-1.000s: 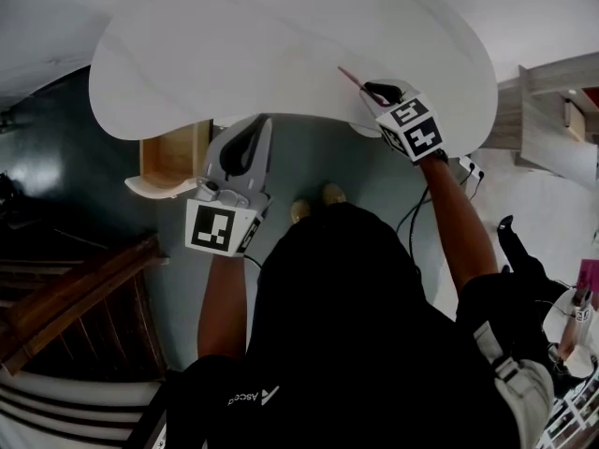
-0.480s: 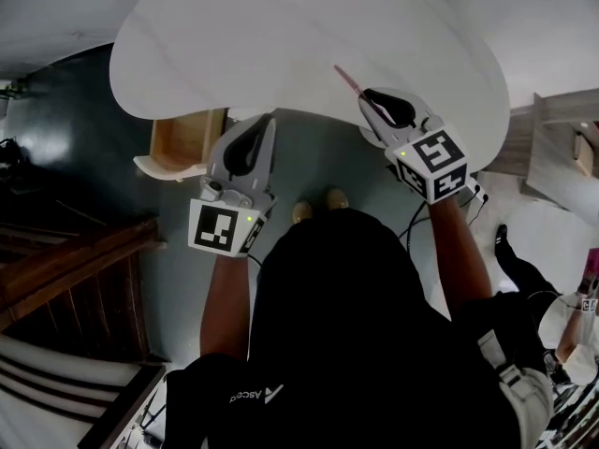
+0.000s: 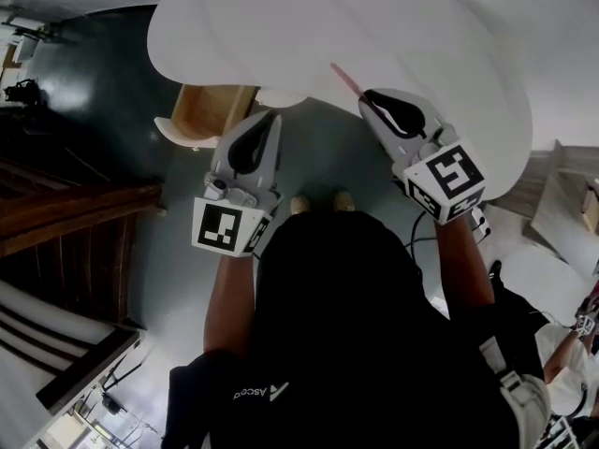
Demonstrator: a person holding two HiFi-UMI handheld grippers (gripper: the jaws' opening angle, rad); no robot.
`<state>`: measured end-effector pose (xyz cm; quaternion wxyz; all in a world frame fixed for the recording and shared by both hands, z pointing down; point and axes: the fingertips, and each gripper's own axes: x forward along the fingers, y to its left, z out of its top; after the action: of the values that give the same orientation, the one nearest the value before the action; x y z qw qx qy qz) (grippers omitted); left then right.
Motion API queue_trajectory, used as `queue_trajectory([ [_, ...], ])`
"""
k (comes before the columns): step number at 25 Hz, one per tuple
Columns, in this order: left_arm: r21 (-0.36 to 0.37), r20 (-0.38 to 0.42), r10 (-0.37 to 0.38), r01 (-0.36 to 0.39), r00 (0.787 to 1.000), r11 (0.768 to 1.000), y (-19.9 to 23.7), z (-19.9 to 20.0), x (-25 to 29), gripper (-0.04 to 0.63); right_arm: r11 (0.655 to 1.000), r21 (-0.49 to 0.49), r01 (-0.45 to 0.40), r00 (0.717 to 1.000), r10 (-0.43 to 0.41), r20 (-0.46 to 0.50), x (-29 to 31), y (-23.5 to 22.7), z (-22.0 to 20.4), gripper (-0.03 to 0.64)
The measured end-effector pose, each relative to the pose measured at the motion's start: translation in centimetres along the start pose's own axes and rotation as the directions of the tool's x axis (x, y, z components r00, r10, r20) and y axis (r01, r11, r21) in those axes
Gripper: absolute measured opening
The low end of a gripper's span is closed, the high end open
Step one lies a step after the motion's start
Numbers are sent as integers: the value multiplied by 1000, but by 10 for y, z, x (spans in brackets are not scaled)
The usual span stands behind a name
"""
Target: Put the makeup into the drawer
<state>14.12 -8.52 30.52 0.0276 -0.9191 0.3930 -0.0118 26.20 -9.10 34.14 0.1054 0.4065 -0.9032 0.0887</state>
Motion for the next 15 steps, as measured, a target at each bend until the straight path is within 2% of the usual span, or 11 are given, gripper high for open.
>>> queue_trajectory([
  [8,13,13,133,-133,991,991,45,3,-50,11,985,-78,-153,988,155,20,50,61,26,51],
  [15,2,25,236,-236,971,972,115,0,-102,11,953,-148,-266,964,267,-17,120,127,43,51],
])
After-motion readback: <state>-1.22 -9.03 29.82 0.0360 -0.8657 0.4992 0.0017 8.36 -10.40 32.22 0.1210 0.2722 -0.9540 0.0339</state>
